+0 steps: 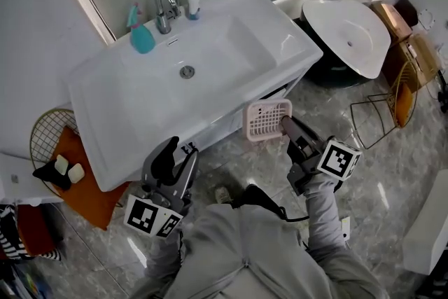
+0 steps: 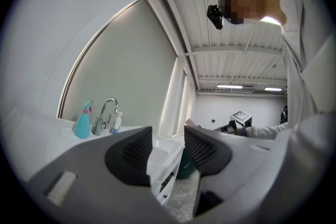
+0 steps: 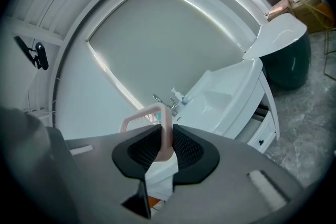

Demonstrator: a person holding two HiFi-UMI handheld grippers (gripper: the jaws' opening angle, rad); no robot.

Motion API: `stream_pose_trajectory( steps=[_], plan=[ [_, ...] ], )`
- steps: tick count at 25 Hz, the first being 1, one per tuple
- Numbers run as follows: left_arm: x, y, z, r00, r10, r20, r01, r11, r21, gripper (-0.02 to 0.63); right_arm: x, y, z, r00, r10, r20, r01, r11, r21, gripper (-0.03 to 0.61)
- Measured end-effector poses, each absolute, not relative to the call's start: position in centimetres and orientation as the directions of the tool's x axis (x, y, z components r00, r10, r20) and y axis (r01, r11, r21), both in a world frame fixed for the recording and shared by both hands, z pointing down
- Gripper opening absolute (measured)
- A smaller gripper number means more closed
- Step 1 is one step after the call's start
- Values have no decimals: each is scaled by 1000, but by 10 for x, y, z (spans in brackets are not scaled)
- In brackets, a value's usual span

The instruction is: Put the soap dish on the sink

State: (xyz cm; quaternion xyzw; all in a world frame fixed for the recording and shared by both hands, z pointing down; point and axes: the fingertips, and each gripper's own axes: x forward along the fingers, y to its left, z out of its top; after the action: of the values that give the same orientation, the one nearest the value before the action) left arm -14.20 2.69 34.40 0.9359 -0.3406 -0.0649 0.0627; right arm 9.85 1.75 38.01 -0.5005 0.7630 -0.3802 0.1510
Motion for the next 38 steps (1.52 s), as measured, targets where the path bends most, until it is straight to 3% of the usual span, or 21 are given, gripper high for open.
stream_pose_trajectory(
  steps=[18, 38],
  plan=[
    [-121, -82, 354, 659, -750, -59, -732, -657, 178, 204, 120, -128, 390, -560, -806, 189, -628, 265, -731, 67],
    [-96, -165, 352, 499, -867, -6, -854, -493, 167, 204, 207, -324, 463, -519, -753, 404, -743, 165, -648, 67]
  ],
)
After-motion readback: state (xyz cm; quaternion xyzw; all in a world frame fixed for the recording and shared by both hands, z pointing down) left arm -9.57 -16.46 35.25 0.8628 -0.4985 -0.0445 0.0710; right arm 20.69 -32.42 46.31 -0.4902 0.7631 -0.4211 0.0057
